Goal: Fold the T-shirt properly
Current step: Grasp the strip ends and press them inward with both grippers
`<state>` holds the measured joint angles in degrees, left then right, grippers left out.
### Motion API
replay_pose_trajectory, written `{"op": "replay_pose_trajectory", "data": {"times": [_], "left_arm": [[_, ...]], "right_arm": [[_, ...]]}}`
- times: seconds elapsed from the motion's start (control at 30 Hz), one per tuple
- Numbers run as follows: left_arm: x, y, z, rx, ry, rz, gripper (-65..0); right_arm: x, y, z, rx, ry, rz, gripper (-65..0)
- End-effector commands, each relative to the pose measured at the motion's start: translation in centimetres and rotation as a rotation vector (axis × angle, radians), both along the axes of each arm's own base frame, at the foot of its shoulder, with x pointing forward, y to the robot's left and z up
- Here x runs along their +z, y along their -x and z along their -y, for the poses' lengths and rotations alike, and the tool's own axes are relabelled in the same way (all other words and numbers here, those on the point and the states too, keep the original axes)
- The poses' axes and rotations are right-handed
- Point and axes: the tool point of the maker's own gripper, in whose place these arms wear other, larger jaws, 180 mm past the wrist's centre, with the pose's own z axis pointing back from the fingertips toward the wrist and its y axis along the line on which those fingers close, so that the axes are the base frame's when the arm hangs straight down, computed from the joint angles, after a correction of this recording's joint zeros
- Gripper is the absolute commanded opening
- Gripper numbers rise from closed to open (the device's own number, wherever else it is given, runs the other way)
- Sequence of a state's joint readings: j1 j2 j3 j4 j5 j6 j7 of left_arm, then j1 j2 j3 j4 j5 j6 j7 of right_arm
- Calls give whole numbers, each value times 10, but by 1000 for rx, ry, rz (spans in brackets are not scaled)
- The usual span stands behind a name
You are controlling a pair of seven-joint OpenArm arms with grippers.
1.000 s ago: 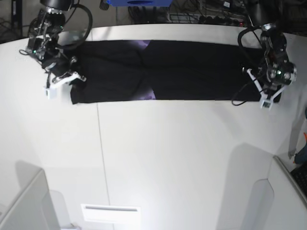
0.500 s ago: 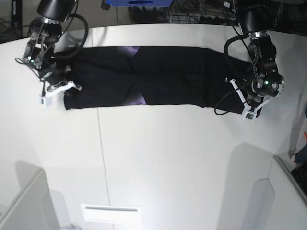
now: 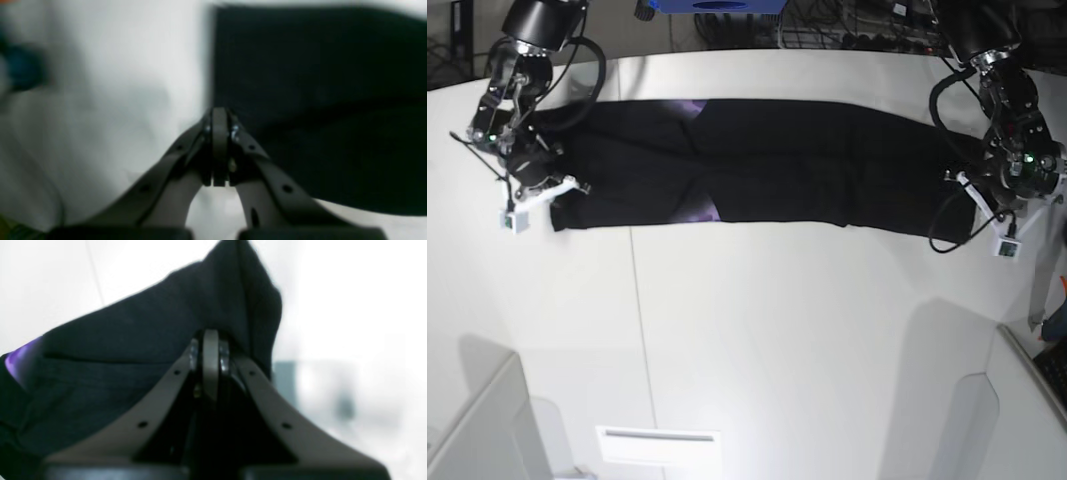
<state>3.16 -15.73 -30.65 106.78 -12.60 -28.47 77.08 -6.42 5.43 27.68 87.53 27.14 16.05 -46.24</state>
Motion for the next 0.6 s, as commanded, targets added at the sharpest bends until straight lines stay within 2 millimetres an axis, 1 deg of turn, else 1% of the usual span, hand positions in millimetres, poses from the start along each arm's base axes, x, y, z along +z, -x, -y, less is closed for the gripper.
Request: {"op": "replay_pose_trajectory", "data": {"times": [0.0, 0.07, 0.1, 0.2, 0.27, 0.3, 0.33, 0.37, 0.4, 0.43, 0.47, 0.5, 0.53, 0.57], "left_arm": [[17, -3, -9, -3, -16, 48, -650], [27, 3, -20, 19, 2, 85, -650], [32, 7, -25, 37, 30, 111, -650], [39, 23, -37, 91, 136, 175, -650], [39, 33, -39, 116, 203, 204, -650], [37, 36, -40, 125, 234, 216, -650], [34, 36, -39, 127, 263, 230, -589], [31, 36, -38, 131, 283, 241, -481], [29, 34, -38, 135, 305, 258, -359], [25, 33, -39, 145, 322, 271, -260], [22, 32, -41, 158, 335, 279, -174], [18, 31, -42, 172, 351, 281, -128], [13, 31, -43, 183, 364, 280, -110], [5, 29, -39, 178, 385, 271, -112]], "right_arm": [[20, -16, 3, 5, 15, 74, -650], [35, -19, 2, 23, 37, 100, -650], [46, -19, 1, 40, 53, 115, -650], [77, -14, -7, 79, 101, 166, -650], [97, -11, -24, 113, 112, 212, -650], [102, -7, -32, 132, 115, 223, -650], [107, -5, -42, 152, 114, 236, -650], [106, -2, -51, 175, 106, 234, -650], [103, 0, -61, 204, 95, 228, -650], [101, 0, -71, 229, 85, 224, -650], [97, 3, -80, 254, 75, 215, -650], [94, 6, -89, 276, 62, 207, -650], [91, 9, -100, 296, 41, 199, -650], [90, 11, -109, 310, 27, 196, -650]]}}
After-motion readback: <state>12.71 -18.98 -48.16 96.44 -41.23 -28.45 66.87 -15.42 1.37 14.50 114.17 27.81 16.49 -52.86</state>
